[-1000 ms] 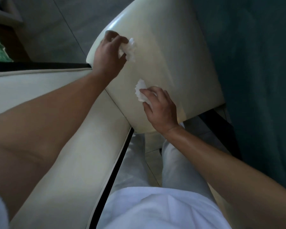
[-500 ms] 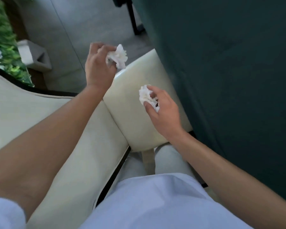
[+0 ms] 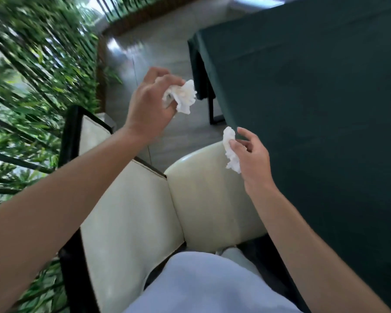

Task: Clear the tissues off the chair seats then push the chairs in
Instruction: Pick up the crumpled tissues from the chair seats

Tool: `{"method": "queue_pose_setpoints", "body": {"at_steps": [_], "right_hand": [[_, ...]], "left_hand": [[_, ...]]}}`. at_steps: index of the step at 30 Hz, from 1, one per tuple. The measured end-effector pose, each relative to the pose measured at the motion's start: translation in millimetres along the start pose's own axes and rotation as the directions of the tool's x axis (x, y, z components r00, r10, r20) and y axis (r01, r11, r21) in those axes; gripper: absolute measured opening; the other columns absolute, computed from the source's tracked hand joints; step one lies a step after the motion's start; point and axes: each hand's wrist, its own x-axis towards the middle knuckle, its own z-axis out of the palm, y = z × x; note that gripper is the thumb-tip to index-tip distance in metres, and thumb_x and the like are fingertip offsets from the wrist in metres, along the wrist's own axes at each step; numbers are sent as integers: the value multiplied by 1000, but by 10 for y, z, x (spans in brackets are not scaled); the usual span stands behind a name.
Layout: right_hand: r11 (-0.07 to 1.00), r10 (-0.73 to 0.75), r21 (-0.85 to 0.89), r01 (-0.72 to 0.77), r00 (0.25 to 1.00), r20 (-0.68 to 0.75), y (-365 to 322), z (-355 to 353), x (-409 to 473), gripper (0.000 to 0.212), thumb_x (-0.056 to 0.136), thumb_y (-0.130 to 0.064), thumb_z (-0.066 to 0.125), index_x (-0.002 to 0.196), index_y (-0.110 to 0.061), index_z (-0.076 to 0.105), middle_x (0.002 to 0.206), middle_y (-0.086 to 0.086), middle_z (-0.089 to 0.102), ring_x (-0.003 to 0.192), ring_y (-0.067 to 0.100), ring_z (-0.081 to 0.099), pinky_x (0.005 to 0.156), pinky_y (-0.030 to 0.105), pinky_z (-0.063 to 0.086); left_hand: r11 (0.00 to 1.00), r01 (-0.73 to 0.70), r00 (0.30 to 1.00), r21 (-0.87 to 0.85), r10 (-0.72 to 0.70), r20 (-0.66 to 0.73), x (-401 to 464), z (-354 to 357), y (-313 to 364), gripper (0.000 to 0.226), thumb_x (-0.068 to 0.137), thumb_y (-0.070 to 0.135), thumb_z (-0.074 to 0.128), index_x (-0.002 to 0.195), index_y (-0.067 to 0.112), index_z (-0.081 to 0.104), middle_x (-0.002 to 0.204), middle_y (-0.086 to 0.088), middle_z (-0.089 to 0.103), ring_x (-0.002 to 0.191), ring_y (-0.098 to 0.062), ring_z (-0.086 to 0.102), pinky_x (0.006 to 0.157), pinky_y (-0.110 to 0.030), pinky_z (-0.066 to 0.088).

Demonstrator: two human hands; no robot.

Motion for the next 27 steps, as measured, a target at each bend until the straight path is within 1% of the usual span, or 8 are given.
{"method": "queue_pose_setpoints", "body": {"at_steps": [2,5,10,14,18,23,25,27], "right_hand": [[998,-21,58,21,1000,11,-171,85,-174,36,97,-19,68,131,-31,64,110,1,72,94,20,71,63,33,59],[991,-129,38,128,991,28,-395,248,-514,33,98,-17,68,128,-30,66,104,-3,71,84,10,68,67,38,60],[977,-211,57,206,972,101,-564,515,-1092,30,100,-16,65,129,-26,66,98,-3,69,74,10,67,59,34,56],[969,-234,85,231,972,27,-558,607,-1430,32,100,-12,59,122,-30,74,94,7,59,77,24,50,55,31,47],[968,-229,114,225,973,23,-580,729,-1700,33,101,-7,52,112,-22,79,83,5,64,62,25,37,49,27,41],[978,-164,137,157,985,44,-695,856,-1841,30,99,-7,50,106,-14,78,86,2,75,63,21,38,55,33,33],[980,-93,182,83,995,48,-763,928,-1854,27,101,-14,53,100,-15,80,81,1,75,61,20,41,53,31,36],[970,-60,241,38,994,86,-817,975,-1854,21,101,-28,62,100,-15,79,74,-2,72,59,18,43,51,26,39]], "left_hand": [[999,-22,999,-25,21,-34,-138,-249,57,38,79,14,78,116,11,73,119,-16,61,98,-20,61,84,-37,55],[996,-34,998,-86,28,-63,-416,-566,130,40,77,9,82,116,13,73,118,-12,61,100,-13,57,87,-22,49],[976,79,987,-204,-106,-125,-891,-1018,-13,40,80,10,83,118,13,73,116,1,56,99,-8,56,86,1,37],[949,181,963,-258,-225,-152,-1221,-1288,-220,42,81,12,83,121,14,72,116,1,58,103,-13,58,86,1,37],[914,241,946,-327,-297,-133,-1495,-1435,-223,41,84,10,79,124,15,70,118,-1,61,104,-12,58,84,-1,40],[883,268,931,-386,-340,-131,-1703,-1550,-202,39,85,13,79,124,17,70,118,4,62,103,-9,58,85,-7,42],[857,301,915,-419,-384,-127,-1744,-1591,-200,37,87,16,79,123,18,71,115,7,65,101,-8,60,85,-17,45],[795,345,893,-498,-442,-87,-1784,-1618,-189,32,88,18,78,120,23,72,104,13,68,90,-2,62,79,-15,46]]}}
